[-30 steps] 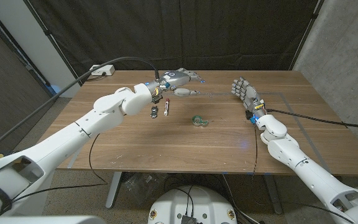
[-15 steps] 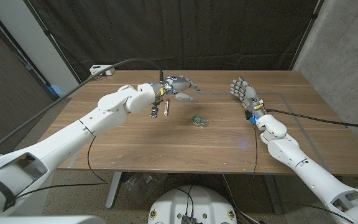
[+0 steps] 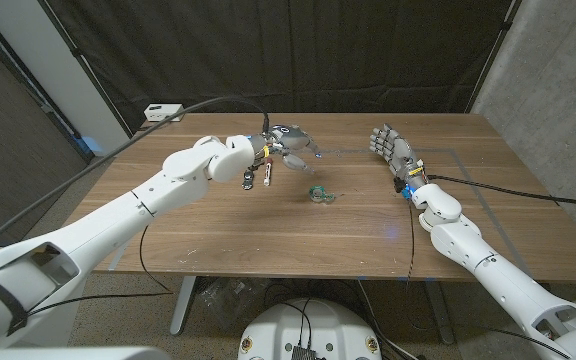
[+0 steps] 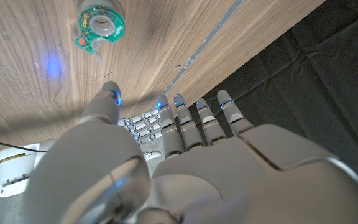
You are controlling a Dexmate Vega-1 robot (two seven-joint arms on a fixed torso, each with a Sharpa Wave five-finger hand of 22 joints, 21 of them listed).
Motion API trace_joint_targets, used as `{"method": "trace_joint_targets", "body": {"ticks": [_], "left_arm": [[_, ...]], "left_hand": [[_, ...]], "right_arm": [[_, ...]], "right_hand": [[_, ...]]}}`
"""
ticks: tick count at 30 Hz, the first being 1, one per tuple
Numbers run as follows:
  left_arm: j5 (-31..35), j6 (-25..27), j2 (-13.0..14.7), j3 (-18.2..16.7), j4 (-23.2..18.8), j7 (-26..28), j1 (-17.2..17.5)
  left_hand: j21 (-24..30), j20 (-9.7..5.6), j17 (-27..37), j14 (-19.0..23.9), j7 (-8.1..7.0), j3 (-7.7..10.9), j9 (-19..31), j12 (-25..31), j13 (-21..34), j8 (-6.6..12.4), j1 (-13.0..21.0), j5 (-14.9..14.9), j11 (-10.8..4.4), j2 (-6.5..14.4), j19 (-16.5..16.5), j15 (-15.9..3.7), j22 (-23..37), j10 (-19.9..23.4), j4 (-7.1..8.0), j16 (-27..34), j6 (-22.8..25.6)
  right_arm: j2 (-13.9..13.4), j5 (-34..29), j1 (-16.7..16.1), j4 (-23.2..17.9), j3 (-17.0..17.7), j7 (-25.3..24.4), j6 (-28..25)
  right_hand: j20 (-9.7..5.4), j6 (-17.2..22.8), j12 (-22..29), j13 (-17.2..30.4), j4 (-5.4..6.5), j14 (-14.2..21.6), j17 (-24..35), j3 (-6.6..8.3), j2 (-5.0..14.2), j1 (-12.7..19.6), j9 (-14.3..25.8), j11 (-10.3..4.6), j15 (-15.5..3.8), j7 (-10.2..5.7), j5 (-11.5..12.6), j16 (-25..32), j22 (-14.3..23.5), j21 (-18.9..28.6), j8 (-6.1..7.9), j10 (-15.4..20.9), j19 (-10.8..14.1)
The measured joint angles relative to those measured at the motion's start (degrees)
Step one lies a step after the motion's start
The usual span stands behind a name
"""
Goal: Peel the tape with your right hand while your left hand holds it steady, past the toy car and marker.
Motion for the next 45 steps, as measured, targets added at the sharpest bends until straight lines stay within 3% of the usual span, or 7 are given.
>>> {"method": "trace_joint_targets", "body": {"ticks": [7, 14, 19, 26, 34, 41, 45], "left_arm": [[2.8, 0.6, -0.4, 0.6, 0.0, 1.9, 0.4], [5.1, 2.2, -1.1, 1.0, 0.3, 4.0, 1.3], [6.5, 3.5, -1.7, 1.5, 0.5, 4.7, 1.8], [8.0, 5.3, -2.3, 2.0, 0.8, 4.4, 2.1], [9.4, 6.9, -3.3, 3.7, 1.1, 1.9, 1.6], [10.7, 8.0, -3.7, 4.6, 1.3, 0.7, 1.3], [11.2, 8.4, -3.8, 4.9, 1.5, 0.7, 1.3]], "left_hand": [[-0.6, -0.82, 0.8, 4.9, 0.17, -1.98, 0.3, 0.7, 0.5, 1.38, 1.1, 1.1, -0.13, -2.2, 0.5, -0.06, 0.3, 5.2, 1.17, 1.8, 6.4], [-0.6, -2.51, 2.1, 10.8, 0.02, -2.64, 0.3, 1.3, 0.9, 2.04, 1.1, 1.8, -0.09, -2.2, 1.8, -0.27, 0.5, 8.9, 1.84, 4.2, 10.4], [-0.6, -3.53, 3.0, 13.8, 0.26, -2.7, 0.3, 1.8, 1.3, 2.05, 2.2, 2.2, -1.21, -1.1, 2.9, -0.45, 0.5, 10.6, 1.9, 5.6, 11.3], [-0.3, -3.38, 3.9, 13.7, 0.09, -2.69, 0.3, 1.8, 1.9, 1.14, 2.7, 2.2, -0.96, -0.6, 3.8, -0.41, 0.8, 9.7, 2.25, 5.6, 9.8], [-0.6, -2.87, 4.7, 11.7, -0.24, -3.49, 0.3, 1.0, 2.4, -0.16, 2.6, 2.2, -0.87, -0.7, 2.6, -0.24, 0.8, 7.7, 3.05, 5.2, 7.9], [-0.6, -3.17, 5.2, 11.5, -0.23, -3.55, 0.5, 1.1, 2.4, -0.16, 2.4, 2.4, -0.95, -0.8, 2.3, -0.46, 0.8, 7.6, 3.11, 5.2, 7.9], [-0.6, -3.17, 5.5, 11.5, 0.6, -3.55, 0.5, 1.3, 2.7, -0.16, 2.4, 2.4, -0.93, -0.8, 2.3, -0.45, 0.8, 8.2, 3.11, 5.2, 8.9]], "right_arm": [[-0.1, 0.1, -0.1, 0.1, 0.0, 0.3, 0.1], [-0.2, 0.3, -0.2, 0.1, 0.0, 0.8, 0.2], [-0.3, 0.5, -0.3, 0.2, 0.0, 1.1, 0.3], [-0.5, 0.6, -0.7, 0.1, 0.1, 1.4, 0.3], [-0.8, 1.1, -1.5, -0.4, 0.3, 1.6, 0.6], [-0.8, 1.3, -1.9, -0.5, 0.4, 1.9, 0.6], [-0.8, 1.4, -1.9, -0.4, 0.4, 2.2, 0.6]], "right_hand": [[0.0, 0.6, 0.0, 0.0, 0.0, 0.3, 0.0, 0.0, 0.0, 0.0, 0.0, 0.08, 0.21, 0.0, 0.0, 0.0, 0.0, -0.2, 0.28, 0.5, 0.0], [0.3, 0.6, 0.0, 0.0, 0.0, 0.9, 0.0, 0.0, 0.0, 0.0, 0.0, 0.23, 0.24, 0.0, 0.0, 0.0, 0.0, -0.2, 0.28, 0.9, 0.3], [0.3, 1.2, 0.3, 0.0, 0.0, 1.3, 0.0, -0.01, 0.0, 0.0, 0.0, 0.19, 0.19, 0.08, 0.0, 0.0, 0.0, -0.4, 0.28, 1.3, 0.3], [0.3, 1.6, 0.5, 0.0, 0.0, 1.4, 0.0, -0.01, 0.0, 0.0, 0.0, 0.49, 0.14, 0.21, 0.0, 0.0, 0.0, -0.7, 0.28, 1.6, 0.3], [0.51, 1.6, 0.5, 0.0, 0.31, 2.1, 0.3, 0.31, -0.02, 0.0, 0.0, 0.61, 0.26, 0.21, 0.0, 0.0, 0.0, -0.7, 0.27, 2.1, 0.5], [0.71, 1.8, 0.5, 0.0, 0.31, 2.3, 0.3, 0.31, -0.24, -0.2, 0.0, 0.78, 0.45, 0.41, 0.0, 0.0, 0.0, -0.7, 0.27, 2.2, 0.7], [0.71, 2.1, 0.5, 0.0, 0.31, 2.5, 0.3, 0.31, -0.24, -0.2, 0.0, 0.85, 0.23, 0.18, 0.0, 0.0, 0.0, -0.7, 0.27, 2.3, 0.7]]}}
